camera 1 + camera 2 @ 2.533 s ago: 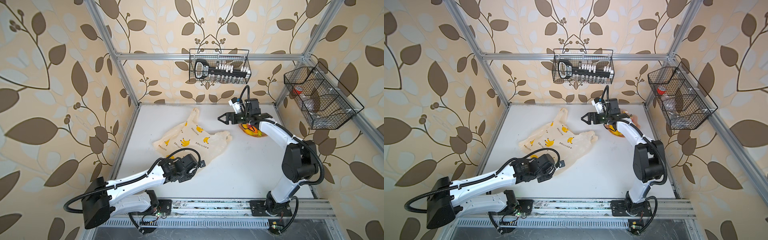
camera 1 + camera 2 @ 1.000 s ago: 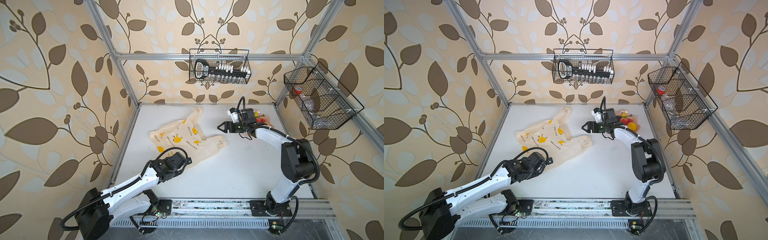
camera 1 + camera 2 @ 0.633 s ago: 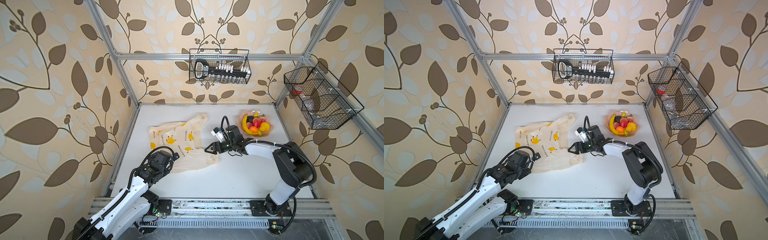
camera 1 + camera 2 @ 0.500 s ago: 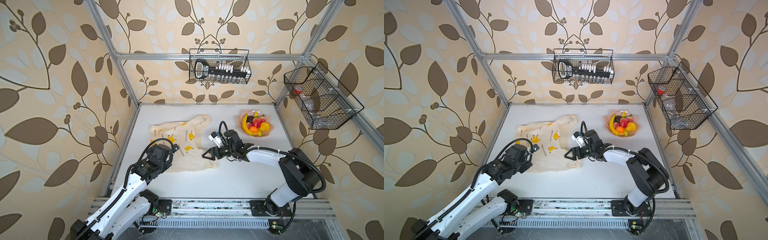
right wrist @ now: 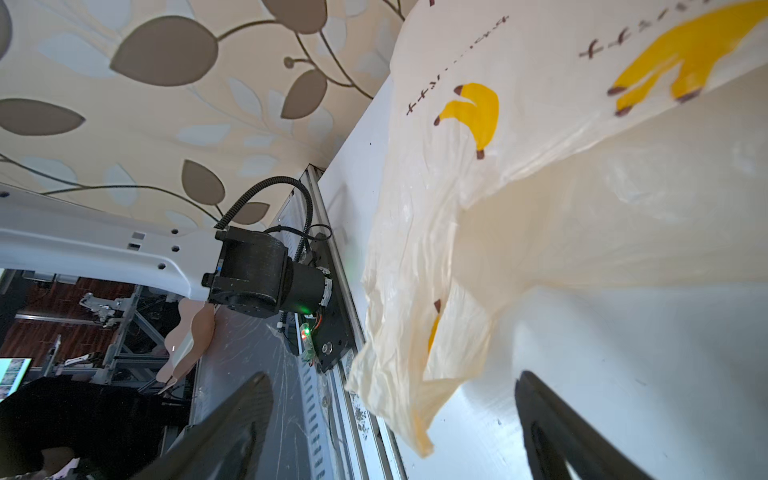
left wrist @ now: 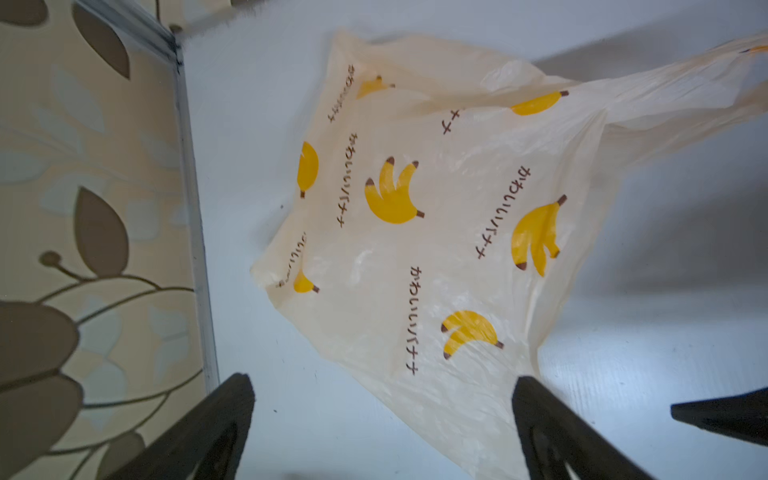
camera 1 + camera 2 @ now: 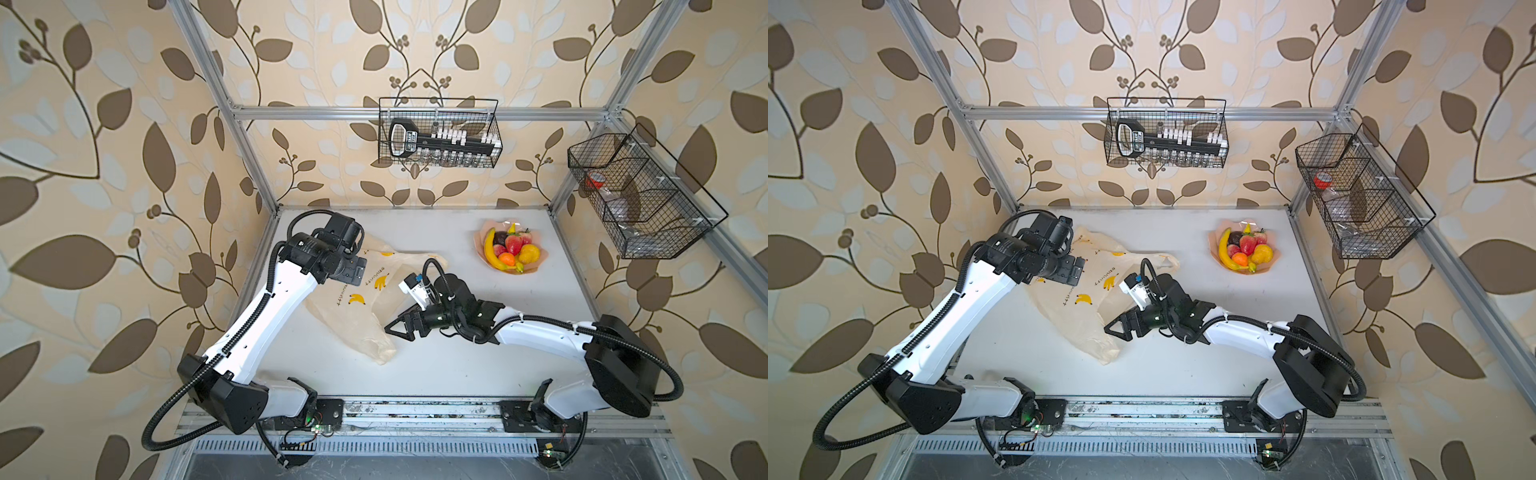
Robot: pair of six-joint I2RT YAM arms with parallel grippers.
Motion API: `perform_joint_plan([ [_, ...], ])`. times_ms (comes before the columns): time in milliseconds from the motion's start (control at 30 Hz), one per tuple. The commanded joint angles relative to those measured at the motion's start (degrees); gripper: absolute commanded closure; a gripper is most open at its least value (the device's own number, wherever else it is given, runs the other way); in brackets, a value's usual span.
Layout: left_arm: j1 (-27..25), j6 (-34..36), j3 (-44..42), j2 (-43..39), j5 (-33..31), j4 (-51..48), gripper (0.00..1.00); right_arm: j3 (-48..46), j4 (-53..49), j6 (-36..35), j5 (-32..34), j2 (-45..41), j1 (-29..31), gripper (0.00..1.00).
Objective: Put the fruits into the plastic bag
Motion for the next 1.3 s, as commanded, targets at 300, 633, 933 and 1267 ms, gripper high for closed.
perform_joint_plan([
  [300,-13.21,-7.17,7.62,12.17,-8.04,-14.39,0.01,-5.65,-19.55,-3.02,14.84,-22.37,-6.53,0.00],
  [633,-20.06,-11.21,8.45,27.84,-19.11,-15.24,0.03,-7.54,-27.51,-1.64,9.94,-38.49,-21.82,0.00],
  [933,-23.03,-14.94,4.57,34.36,-26.50,-10.92,0.05,-9.86,-26.96,-0.60,8.71,-41.58,-24.64,0.00],
  [1267,-23.05,-19.63,-2.04,36.57,-32.88,-6.63,0.04,-11.51,-25.60,-1.13,5.43,-41.65,-28.00,0.00],
])
